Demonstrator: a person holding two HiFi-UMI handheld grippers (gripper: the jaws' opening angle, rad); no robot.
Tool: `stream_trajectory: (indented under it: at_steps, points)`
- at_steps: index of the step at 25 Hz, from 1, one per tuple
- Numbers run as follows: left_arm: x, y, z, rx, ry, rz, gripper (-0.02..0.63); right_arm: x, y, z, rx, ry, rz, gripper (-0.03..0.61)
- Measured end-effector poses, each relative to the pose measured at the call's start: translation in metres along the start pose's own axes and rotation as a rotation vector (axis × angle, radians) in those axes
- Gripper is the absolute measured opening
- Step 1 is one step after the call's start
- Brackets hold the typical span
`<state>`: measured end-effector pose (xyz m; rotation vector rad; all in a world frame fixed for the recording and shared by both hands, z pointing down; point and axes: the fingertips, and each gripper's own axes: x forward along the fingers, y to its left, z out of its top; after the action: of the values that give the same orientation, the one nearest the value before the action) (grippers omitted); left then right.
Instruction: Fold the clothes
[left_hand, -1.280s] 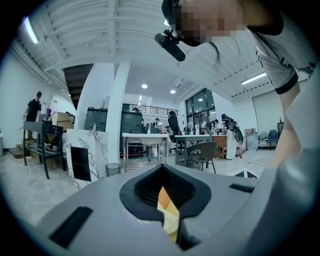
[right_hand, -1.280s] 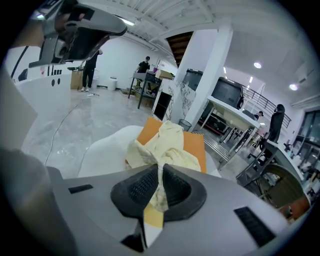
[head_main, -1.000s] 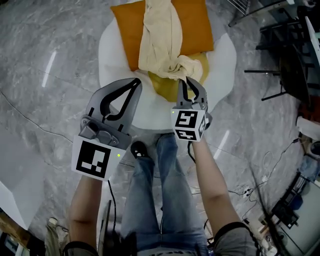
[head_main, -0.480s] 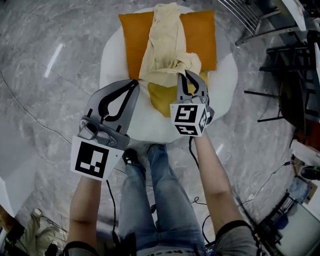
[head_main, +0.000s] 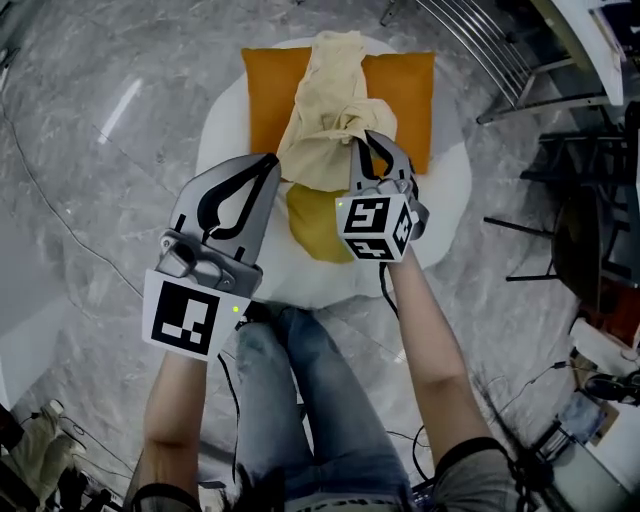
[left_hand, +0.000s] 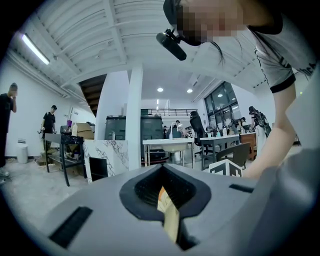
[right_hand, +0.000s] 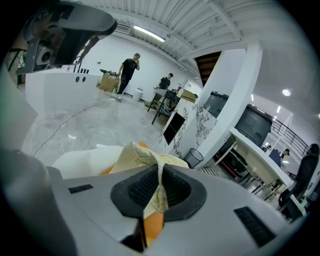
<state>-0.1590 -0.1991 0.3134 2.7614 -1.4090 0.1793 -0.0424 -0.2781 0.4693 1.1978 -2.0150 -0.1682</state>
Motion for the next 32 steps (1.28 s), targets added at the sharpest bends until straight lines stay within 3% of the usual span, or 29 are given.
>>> stream_trajectory:
  at_steps: [14, 21, 25, 32]
  points:
    - [0.034, 0.035, -0.011, 0.010, -0.012, -0.022, 0.003, 0.062, -0.034, 0.032, -0.049, -0.022, -0.041, 0.028]
    - [0.036, 0.053, -0.028, 0.006, -0.060, -0.108, 0.003, 0.087, -0.039, 0.045, -0.078, -0.006, -0.122, 0.028]
    - [0.030, 0.069, -0.040, 0.067, -0.050, -0.178, 0.003, 0.100, -0.042, 0.052, -0.053, 0.018, -0.174, 0.028]
    - [0.026, 0.082, -0.060, 0.099, -0.099, -0.196, 0.003, 0.125, -0.044, 0.056, -0.015, 0.013, -0.217, 0.028]
